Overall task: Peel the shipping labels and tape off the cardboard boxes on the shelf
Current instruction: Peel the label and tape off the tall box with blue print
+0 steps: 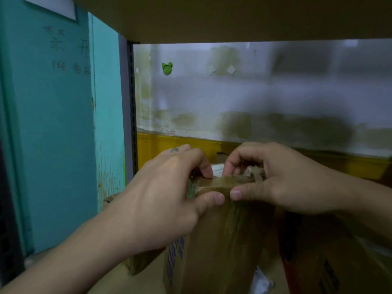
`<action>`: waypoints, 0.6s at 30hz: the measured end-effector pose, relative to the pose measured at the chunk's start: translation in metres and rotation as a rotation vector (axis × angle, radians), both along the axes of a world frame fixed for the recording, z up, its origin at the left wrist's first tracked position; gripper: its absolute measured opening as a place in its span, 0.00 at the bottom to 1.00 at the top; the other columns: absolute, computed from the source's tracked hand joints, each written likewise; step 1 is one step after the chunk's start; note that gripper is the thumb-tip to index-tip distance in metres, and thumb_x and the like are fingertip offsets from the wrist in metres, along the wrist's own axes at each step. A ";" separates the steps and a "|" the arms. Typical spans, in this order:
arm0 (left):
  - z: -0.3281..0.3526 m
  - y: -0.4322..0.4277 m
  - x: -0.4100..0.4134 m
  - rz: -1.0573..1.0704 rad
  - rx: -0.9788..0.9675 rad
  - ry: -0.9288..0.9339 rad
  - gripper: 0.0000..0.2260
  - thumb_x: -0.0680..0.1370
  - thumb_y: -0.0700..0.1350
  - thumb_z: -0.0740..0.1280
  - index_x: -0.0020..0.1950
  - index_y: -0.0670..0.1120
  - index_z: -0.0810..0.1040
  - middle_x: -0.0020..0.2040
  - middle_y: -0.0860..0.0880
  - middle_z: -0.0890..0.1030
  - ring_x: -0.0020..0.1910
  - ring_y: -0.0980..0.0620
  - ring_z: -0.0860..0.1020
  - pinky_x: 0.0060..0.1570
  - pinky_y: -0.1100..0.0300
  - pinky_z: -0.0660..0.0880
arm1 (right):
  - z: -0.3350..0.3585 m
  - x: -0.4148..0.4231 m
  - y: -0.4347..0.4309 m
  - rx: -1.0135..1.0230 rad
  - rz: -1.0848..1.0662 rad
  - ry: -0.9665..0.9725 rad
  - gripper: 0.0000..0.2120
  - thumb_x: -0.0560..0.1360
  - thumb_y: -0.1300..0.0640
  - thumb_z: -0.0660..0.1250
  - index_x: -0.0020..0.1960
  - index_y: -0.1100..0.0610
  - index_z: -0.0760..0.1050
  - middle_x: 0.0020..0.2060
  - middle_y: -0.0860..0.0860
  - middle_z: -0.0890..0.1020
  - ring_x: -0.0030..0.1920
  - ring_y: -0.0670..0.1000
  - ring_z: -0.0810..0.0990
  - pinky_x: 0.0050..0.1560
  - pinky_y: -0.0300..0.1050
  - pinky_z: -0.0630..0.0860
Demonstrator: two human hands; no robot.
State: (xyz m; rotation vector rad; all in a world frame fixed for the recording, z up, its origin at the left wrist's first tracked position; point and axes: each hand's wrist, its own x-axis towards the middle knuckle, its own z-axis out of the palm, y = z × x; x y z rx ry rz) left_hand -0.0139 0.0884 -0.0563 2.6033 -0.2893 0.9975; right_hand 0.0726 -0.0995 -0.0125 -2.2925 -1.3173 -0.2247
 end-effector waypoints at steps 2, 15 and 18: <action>0.001 0.000 0.001 -0.005 0.016 -0.005 0.15 0.68 0.67 0.65 0.48 0.60 0.73 0.46 0.62 0.74 0.50 0.61 0.72 0.49 0.62 0.71 | 0.000 0.000 0.001 -0.015 0.009 0.017 0.10 0.68 0.48 0.76 0.46 0.44 0.77 0.42 0.42 0.78 0.42 0.44 0.78 0.44 0.46 0.77; 0.019 0.016 0.026 -0.244 0.138 0.151 0.23 0.65 0.73 0.65 0.51 0.58 0.74 0.55 0.59 0.76 0.55 0.58 0.74 0.53 0.55 0.73 | 0.009 -0.003 0.005 -0.099 0.042 0.110 0.09 0.70 0.59 0.75 0.42 0.49 0.75 0.35 0.48 0.79 0.33 0.40 0.74 0.33 0.36 0.70; 0.014 0.012 0.028 -0.242 0.050 0.161 0.26 0.63 0.74 0.65 0.50 0.58 0.72 0.48 0.60 0.79 0.47 0.59 0.77 0.44 0.57 0.74 | 0.010 0.001 0.004 -0.100 0.066 0.103 0.10 0.69 0.59 0.76 0.42 0.49 0.76 0.36 0.48 0.79 0.34 0.43 0.74 0.37 0.45 0.71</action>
